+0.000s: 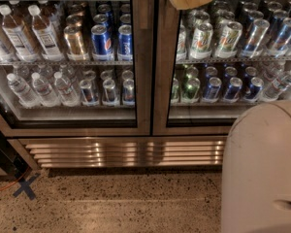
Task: Open right fridge door
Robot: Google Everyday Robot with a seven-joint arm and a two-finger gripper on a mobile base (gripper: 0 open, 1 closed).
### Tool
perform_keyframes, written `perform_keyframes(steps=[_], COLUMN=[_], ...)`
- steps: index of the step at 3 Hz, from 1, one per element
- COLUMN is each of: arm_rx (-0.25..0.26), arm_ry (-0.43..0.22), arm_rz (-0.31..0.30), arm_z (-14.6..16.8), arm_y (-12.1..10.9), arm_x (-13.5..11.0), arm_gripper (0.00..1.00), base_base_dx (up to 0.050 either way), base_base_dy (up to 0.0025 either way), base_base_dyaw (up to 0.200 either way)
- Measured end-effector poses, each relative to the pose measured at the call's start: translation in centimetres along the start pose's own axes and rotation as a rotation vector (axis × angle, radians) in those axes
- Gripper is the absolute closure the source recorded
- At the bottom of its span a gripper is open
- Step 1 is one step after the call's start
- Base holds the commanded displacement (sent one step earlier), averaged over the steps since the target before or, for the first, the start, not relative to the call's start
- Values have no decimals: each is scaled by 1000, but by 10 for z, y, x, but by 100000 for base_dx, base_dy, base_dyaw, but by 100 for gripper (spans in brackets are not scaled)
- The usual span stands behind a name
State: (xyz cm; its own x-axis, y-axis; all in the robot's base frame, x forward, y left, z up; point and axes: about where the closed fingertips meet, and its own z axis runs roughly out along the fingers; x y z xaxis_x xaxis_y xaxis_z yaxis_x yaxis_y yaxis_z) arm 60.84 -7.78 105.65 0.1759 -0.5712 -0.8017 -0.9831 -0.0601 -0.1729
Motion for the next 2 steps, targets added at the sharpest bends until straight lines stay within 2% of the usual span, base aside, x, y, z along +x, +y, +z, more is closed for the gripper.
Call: perform_keyframes(steps=[2], arm_rx=[0], arm_ry=[0], arm_rz=[0], arm_z=[1], arm_y=[5], arm_x=[-2], arm_gripper=[100], base_base_dx=[0], base_base_dy=[0], base_base_dyaw=[0])
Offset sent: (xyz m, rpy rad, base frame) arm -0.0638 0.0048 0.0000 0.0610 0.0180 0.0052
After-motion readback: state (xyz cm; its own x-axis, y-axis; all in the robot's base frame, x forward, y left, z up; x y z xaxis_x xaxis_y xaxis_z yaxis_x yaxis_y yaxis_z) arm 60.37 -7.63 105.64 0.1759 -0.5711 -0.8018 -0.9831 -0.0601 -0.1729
